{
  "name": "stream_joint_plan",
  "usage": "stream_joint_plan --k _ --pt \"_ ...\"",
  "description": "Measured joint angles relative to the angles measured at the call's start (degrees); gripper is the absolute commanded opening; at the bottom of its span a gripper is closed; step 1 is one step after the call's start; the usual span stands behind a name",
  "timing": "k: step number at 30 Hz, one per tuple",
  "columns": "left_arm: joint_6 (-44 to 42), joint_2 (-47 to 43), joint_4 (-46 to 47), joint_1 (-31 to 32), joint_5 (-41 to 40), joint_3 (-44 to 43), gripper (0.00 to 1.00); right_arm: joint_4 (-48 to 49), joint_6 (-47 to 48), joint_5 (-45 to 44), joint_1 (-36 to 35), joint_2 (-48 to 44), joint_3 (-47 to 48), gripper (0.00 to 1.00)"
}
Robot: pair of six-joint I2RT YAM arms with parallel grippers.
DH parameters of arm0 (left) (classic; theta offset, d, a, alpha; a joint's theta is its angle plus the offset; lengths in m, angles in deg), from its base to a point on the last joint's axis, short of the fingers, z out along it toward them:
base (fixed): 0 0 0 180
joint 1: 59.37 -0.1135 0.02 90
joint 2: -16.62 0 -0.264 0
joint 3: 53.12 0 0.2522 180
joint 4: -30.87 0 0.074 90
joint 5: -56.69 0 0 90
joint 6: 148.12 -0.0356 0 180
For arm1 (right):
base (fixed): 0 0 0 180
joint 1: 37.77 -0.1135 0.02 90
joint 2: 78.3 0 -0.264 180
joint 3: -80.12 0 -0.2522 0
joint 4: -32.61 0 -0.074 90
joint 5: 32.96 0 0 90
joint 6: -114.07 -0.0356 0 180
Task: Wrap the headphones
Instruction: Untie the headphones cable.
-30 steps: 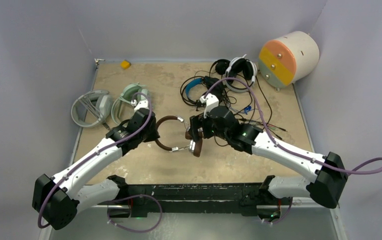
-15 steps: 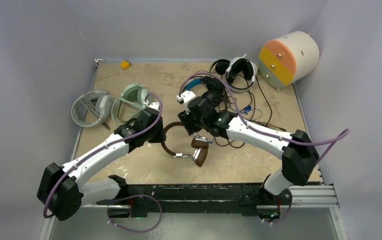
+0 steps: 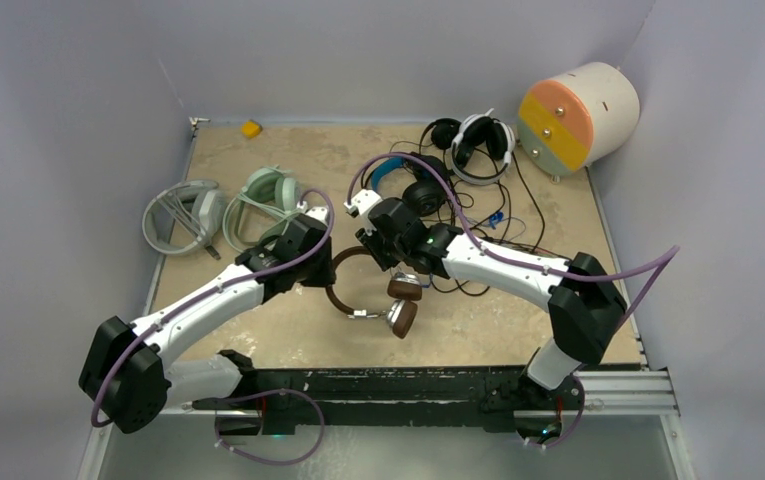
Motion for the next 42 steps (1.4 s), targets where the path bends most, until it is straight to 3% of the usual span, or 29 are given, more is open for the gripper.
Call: stream_joint_plan --k 4,7,10,13,19,30,36,42 --pt "0.0 0.0 0.0 0.1 0.0 -0.1 0.00 1.2 0.5 0.5 0.0 0.0 -0.6 0.29" --pt "-0.2 0.0 -0.1 0.1 0.0 -0.2 0.03 1.4 0.6 1.3 0.0 -0.1 -1.0 0.14" --pt "-0.5 0.0 -0.3 0.2 0.0 -0.2 0.19 1.4 0.9 1.6 -0.1 -0.2 -1.5 0.02" --pt "-0.9 0.0 -0.2 0.2 0.2 -0.2 0.35 1.2 1.0 1.9 0.0 -0.2 -1.7 0.01" --pt "-1.0 -0.1 0.0 1.9 -0.1 -0.2 0.53 0.8 1.0 3.1 0.0 -0.4 -2.0 0.00" --pt "-0.9 2.6 -2.3 8.6 -12.1 -3.1 0.48 -0.9 0.7 5.4 0.0 -0.8 -2.0 0.00" --pt "-0.8 4.5 -2.6 9.9 -17.6 -3.9 0.37 -1.0 0.6 6.5 0.2 -1.2 -1.9 0.00" --pt "-0.9 5.3 -2.5 10.0 -19.2 -3.9 0.39 -1.0 0.6 7.5 0.2 -1.3 -1.9 0.00"
